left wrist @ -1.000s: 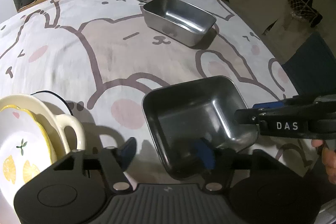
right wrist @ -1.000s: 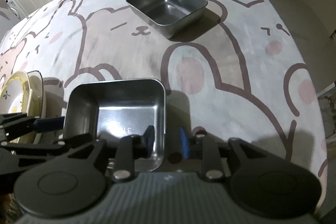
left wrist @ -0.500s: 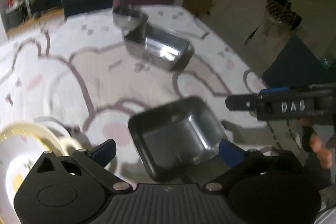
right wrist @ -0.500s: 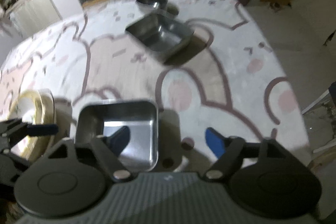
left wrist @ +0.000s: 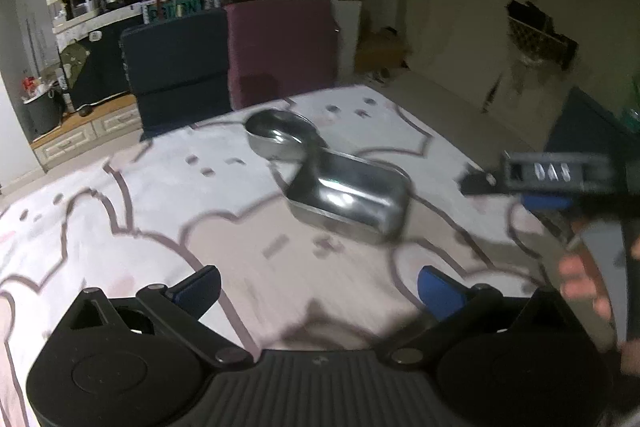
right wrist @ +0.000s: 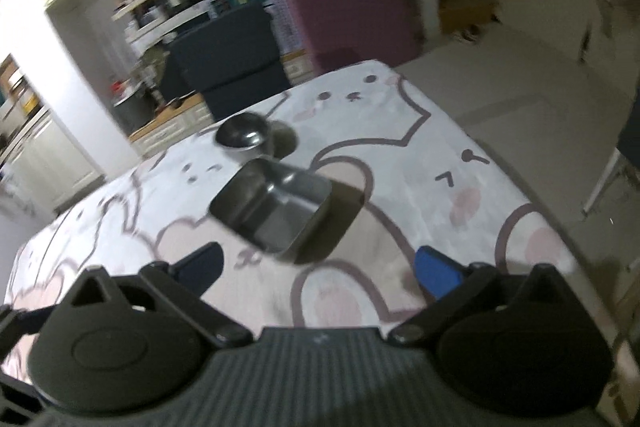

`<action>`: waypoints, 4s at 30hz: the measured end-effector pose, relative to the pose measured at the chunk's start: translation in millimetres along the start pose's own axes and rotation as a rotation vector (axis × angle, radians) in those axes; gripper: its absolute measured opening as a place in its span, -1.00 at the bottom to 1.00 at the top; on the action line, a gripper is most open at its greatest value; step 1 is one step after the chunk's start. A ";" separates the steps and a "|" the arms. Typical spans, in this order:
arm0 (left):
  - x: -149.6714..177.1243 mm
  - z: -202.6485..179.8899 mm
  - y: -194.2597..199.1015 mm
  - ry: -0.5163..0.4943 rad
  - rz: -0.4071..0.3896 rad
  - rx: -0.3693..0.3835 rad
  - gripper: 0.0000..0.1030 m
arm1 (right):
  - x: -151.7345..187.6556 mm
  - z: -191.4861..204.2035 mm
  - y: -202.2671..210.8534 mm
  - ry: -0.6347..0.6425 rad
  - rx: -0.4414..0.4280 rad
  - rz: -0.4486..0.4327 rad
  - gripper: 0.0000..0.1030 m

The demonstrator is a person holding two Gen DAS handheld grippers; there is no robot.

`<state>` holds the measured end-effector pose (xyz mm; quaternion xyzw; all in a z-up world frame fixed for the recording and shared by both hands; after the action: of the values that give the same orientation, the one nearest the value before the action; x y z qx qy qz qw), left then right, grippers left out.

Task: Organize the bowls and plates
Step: 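Move both grippers to the second rectangular steel tray and close on its rim, then lift the second steel tray with both grippers and carry it toward the bowl stack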

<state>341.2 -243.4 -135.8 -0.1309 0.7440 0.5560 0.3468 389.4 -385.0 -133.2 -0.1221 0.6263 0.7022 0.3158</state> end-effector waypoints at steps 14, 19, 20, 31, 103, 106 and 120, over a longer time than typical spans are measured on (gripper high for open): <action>-94.9 27.4 -120.2 -0.079 0.023 -0.092 1.00 | -8.2 2.2 -95.7 -0.163 0.066 0.131 1.00; -92.7 24.5 -162.6 -0.120 0.065 -0.131 1.00 | -9.1 -4.3 -109.3 -0.194 0.102 0.140 1.00; -90.6 25.2 -169.5 -0.125 0.076 -0.138 1.00 | -9.2 -4.6 -112.1 -0.198 0.103 0.144 1.00; -76.9 46.9 -197.9 -0.148 0.125 -0.206 1.00 | 4.9 -9.7 -136.4 -0.154 0.141 0.236 1.00; -8.5 9.0 46.1 0.212 -0.063 0.085 -0.83 | -19.3 51.2 29.1 0.118 -0.172 -0.046 -0.95; 5.6 7.4 61.9 0.218 -0.071 0.094 -0.83 | -9.6 57.3 46.8 0.154 -0.170 -0.060 -0.95; 69.6 7.7 65.8 0.261 -0.012 0.119 -0.81 | 38.1 61.7 67.1 0.238 -0.114 -0.046 -0.96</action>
<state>255.4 -200.2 -134.4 -0.1856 0.8137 0.4869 0.2576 333.9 -316.0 -89.5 -0.2365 0.6153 0.7099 0.2480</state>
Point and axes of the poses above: each gripper's, at about its wrist camera, not at the fingertips, and y roughly against the way its jaws point, z to its left, x to its underside, the point moved 10 cm from there along -y, roughly the way its jaws point, and after that the axes turned 7 degrees about y, right-handed, at the moved point
